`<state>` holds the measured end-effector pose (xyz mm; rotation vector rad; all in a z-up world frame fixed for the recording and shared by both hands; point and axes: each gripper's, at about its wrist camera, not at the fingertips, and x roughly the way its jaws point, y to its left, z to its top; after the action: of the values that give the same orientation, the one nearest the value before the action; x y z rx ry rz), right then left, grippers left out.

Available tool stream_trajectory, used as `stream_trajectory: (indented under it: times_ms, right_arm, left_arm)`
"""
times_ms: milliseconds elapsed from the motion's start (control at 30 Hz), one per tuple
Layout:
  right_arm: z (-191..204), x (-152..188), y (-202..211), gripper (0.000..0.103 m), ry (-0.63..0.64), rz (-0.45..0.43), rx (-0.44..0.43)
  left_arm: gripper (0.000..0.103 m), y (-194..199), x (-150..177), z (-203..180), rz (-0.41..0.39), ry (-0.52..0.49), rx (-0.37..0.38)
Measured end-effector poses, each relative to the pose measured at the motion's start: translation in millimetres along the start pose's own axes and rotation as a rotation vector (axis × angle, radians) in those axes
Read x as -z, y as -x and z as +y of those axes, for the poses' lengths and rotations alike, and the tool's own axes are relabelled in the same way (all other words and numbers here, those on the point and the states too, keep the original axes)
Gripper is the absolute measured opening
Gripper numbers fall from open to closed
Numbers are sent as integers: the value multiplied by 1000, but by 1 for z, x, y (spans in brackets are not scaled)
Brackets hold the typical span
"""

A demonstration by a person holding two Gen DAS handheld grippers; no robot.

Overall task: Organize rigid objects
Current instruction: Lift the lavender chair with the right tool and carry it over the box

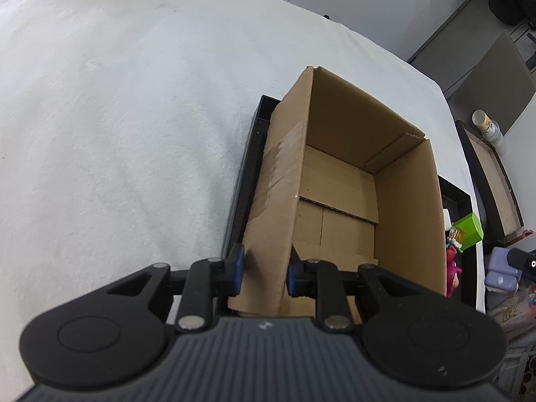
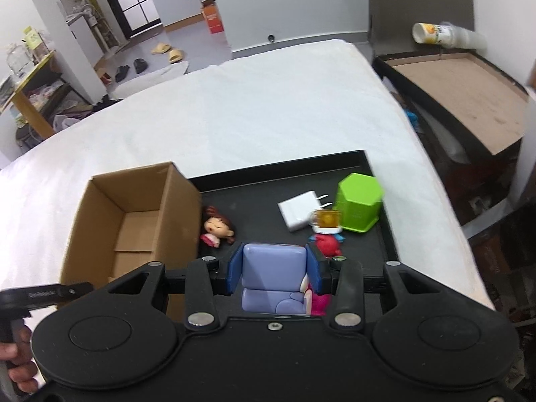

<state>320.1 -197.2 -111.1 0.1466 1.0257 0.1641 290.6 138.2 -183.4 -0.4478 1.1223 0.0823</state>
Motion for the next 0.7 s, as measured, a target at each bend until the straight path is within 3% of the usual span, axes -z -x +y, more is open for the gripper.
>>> stream_trajectory:
  times_ms: [700]
  right_arm:
    - [85, -32, -14, 39, 100, -18, -113]
  left_arm:
    - [23, -6, 3, 8, 46, -5, 76]
